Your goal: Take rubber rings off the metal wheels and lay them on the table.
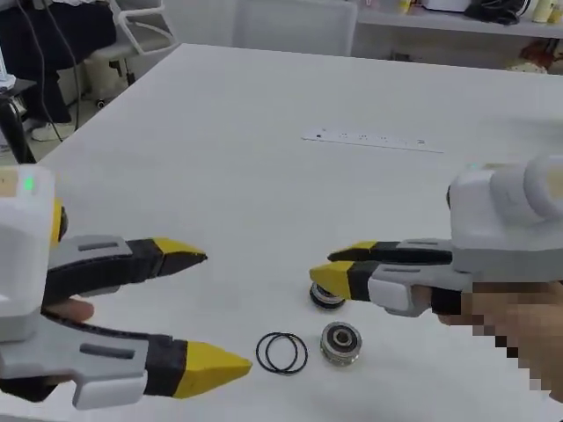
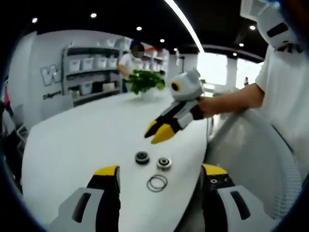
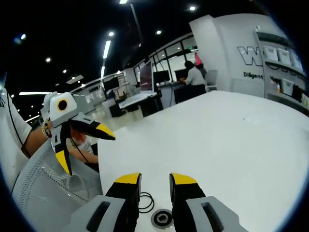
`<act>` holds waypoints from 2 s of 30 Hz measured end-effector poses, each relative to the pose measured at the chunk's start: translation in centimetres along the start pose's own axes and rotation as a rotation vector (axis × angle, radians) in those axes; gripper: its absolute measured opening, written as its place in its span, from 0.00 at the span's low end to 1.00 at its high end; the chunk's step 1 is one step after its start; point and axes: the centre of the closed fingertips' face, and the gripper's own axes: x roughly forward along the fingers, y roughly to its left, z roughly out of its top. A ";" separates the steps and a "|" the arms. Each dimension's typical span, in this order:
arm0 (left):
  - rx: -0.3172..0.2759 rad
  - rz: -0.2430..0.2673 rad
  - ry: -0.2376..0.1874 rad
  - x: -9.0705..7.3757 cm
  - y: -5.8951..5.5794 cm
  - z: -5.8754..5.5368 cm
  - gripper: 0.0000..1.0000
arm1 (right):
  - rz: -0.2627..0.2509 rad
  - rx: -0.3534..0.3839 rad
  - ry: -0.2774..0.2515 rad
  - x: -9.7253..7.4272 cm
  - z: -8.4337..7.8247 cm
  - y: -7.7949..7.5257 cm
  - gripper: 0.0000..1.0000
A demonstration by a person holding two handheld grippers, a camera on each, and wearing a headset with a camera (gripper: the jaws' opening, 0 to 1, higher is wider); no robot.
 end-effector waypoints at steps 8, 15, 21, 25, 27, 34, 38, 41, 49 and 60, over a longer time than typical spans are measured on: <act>0.175 -0.004 -0.014 -0.1 2.2 5.2 0.68 | -0.048 -0.011 -0.107 -2.5 4.2 -1.5 0.25; 0.247 -0.035 -0.030 1.6 3.5 8.1 0.65 | -0.093 -0.029 -0.148 -3.7 6.1 -3.3 0.25; 0.296 -0.092 -0.073 4.0 3.6 11.0 0.62 | -0.111 -0.020 -0.149 -3.3 6.0 -4.7 0.24; 0.299 -0.152 -0.085 5.3 3.8 12.0 0.58 | -0.111 0.008 -0.139 -2.9 5.1 -5.5 0.24; 0.287 -0.220 -0.097 6.1 3.2 12.0 0.57 | -0.109 0.017 -0.137 -2.9 4.6 -5.7 0.24; 0.286 -0.217 0.009 8.2 4.7 8.4 0.55 | -0.101 0.094 -0.129 -2.4 2.0 -6.5 0.23; 0.229 -0.160 -0.006 9.2 5.8 6.7 0.52 | -0.103 0.094 -0.076 -1.8 0.5 -7.0 0.23; 0.182 -0.111 0.003 10.0 6.6 5.0 0.51 | -0.093 0.102 -0.046 -1.3 -0.5 -7.1 0.22; 0.124 -0.081 -0.018 11.9 6.3 3.3 0.39 | -0.074 0.155 -0.011 -0.6 -2.3 -7.4 0.22; 0.091 -0.050 0.042 13.7 6.2 -1.3 0.33 | -0.040 0.119 0.097 1.0 -5.3 -6.1 0.22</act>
